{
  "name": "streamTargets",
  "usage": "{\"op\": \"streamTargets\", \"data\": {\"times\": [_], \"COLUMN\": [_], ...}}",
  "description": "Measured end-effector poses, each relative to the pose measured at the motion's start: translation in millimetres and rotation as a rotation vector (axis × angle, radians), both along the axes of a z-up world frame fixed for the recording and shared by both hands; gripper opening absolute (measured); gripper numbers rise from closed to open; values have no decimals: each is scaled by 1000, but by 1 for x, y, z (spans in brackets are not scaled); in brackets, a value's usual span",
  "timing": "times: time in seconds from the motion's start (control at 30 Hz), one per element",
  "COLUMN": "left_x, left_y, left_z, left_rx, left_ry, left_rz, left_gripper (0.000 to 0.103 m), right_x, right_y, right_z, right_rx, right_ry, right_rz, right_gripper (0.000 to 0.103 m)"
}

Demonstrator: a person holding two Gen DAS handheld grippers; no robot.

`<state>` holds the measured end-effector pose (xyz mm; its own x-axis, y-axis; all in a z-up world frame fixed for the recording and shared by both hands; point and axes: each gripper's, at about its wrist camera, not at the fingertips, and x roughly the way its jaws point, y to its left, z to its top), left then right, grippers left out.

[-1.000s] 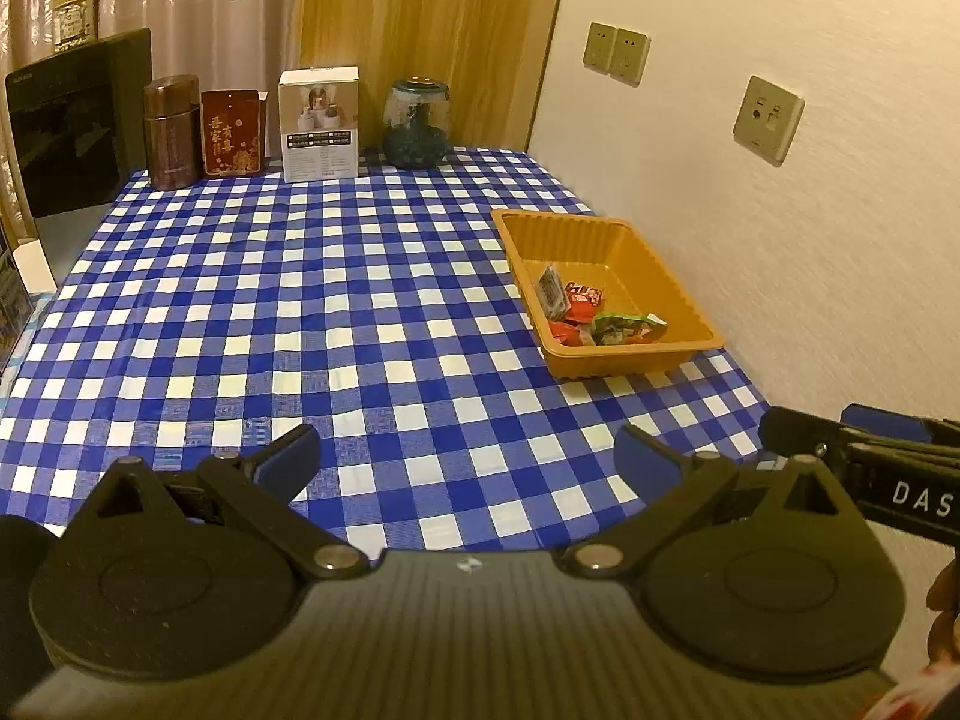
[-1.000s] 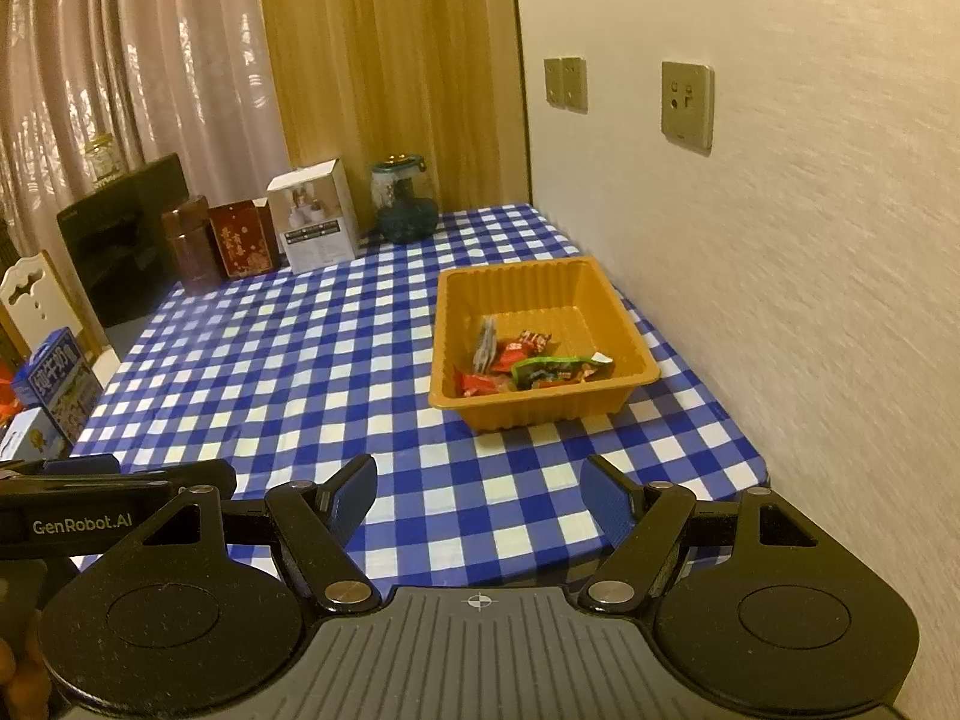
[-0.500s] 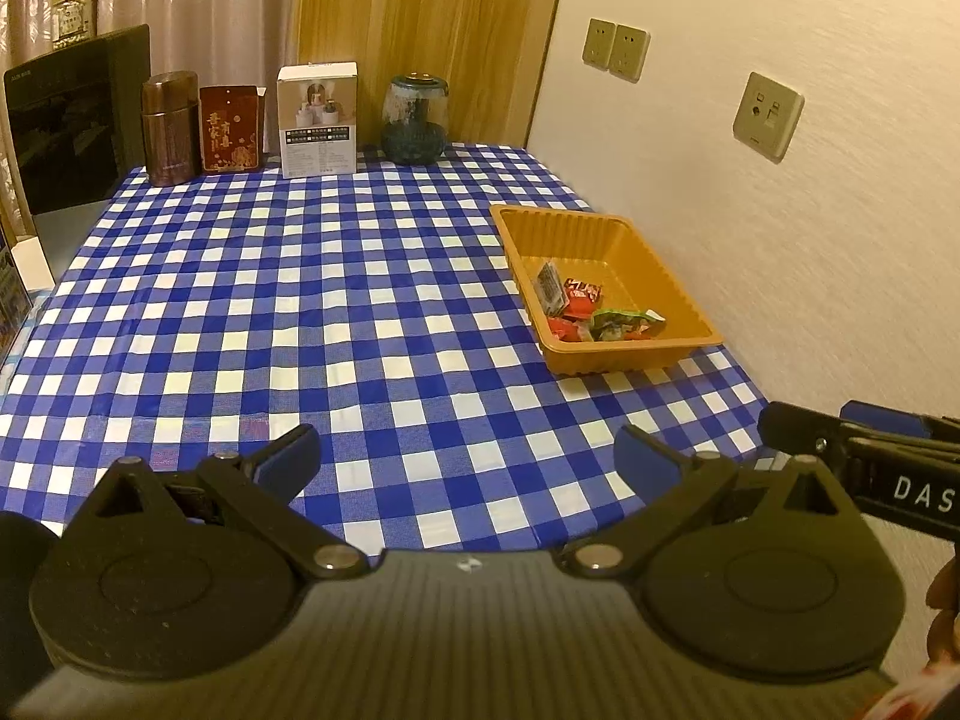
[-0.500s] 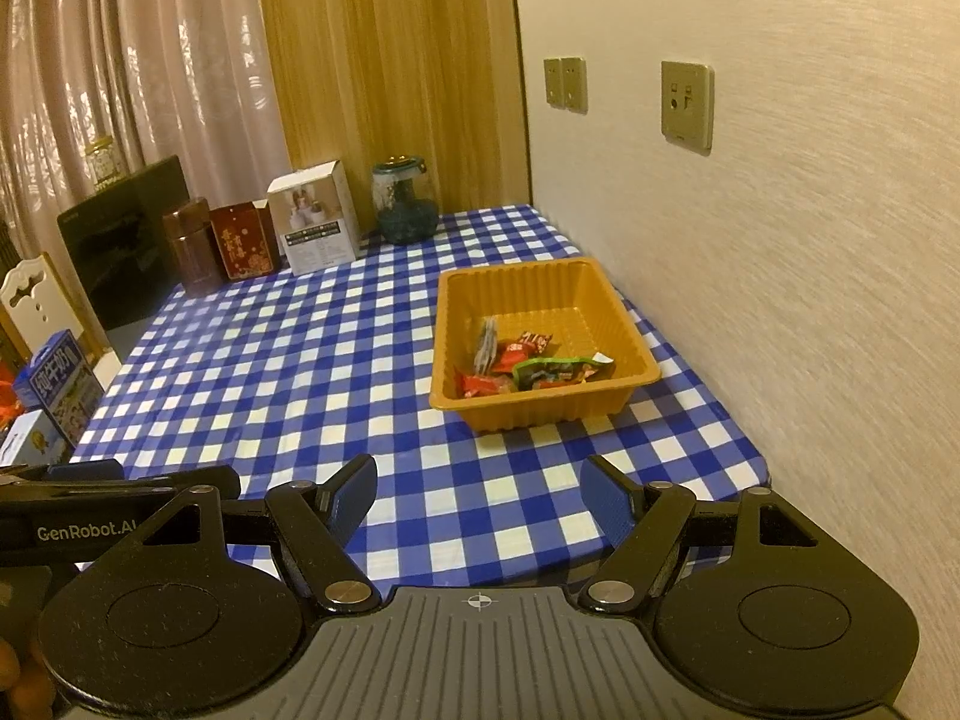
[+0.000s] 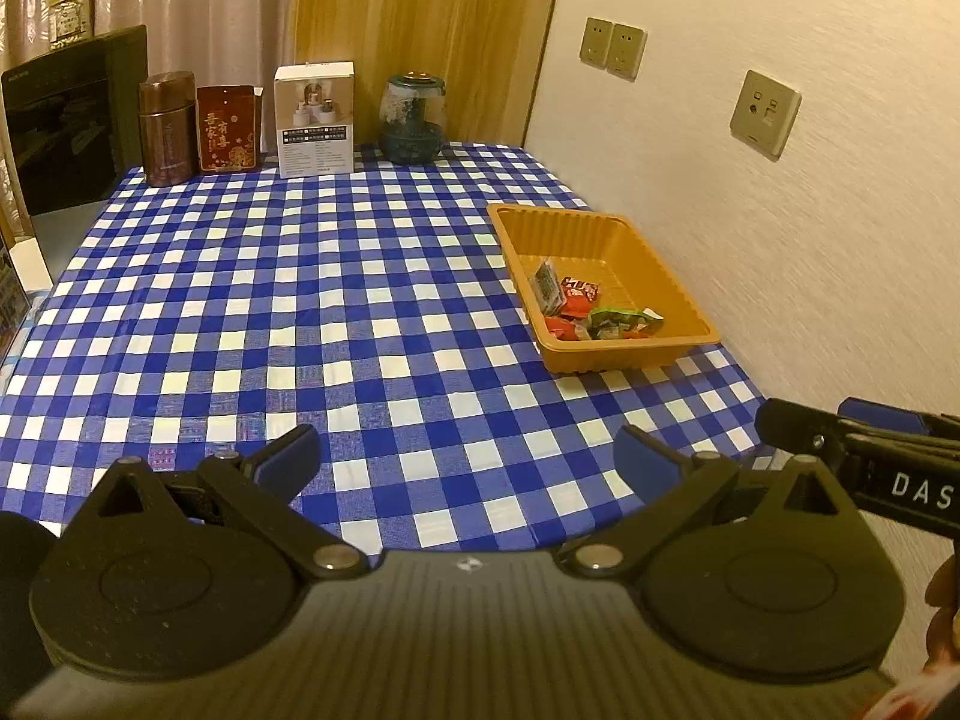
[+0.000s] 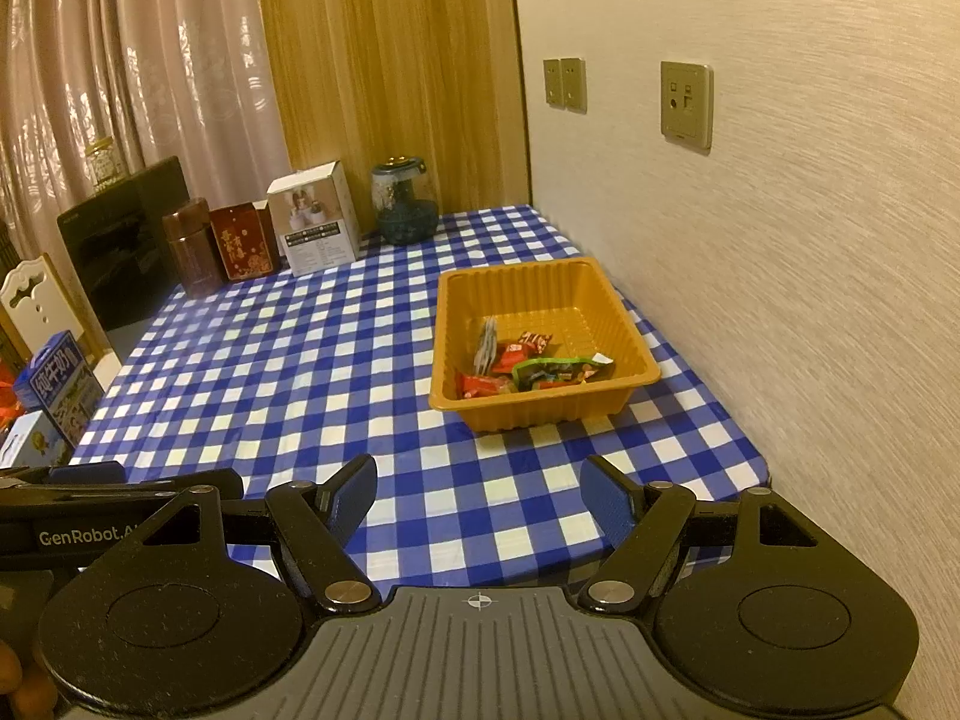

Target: Organize snacks

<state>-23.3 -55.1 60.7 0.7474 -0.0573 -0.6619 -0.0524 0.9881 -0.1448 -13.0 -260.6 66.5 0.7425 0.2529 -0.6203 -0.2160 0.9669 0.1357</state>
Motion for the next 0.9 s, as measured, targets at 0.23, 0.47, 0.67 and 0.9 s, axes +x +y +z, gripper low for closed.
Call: {"op": "streamTargets", "data": {"times": [0.23,0.47,0.67,0.9], "left_x": [0,0,0,0], "left_y": [-1,-1,-2,-2], "left_z": [-1,-1,-1,-1], "left_rx": [-1,-1,0,0], "left_ry": [-3,-4,-3,-3], "left_rz": [-2,-1,-2,-4], "left_gripper": [103,103,103,103], "right_x": [0,1,1,2], "right_y": [0,-1,-1,-2], "right_z": [0,0,-1,-1], "right_rx": [0,1,1,2], "right_ry": [-1,1,-1,-1], "right_rz": [0,1,0,-2], "right_gripper": [75,75,75,75]}}
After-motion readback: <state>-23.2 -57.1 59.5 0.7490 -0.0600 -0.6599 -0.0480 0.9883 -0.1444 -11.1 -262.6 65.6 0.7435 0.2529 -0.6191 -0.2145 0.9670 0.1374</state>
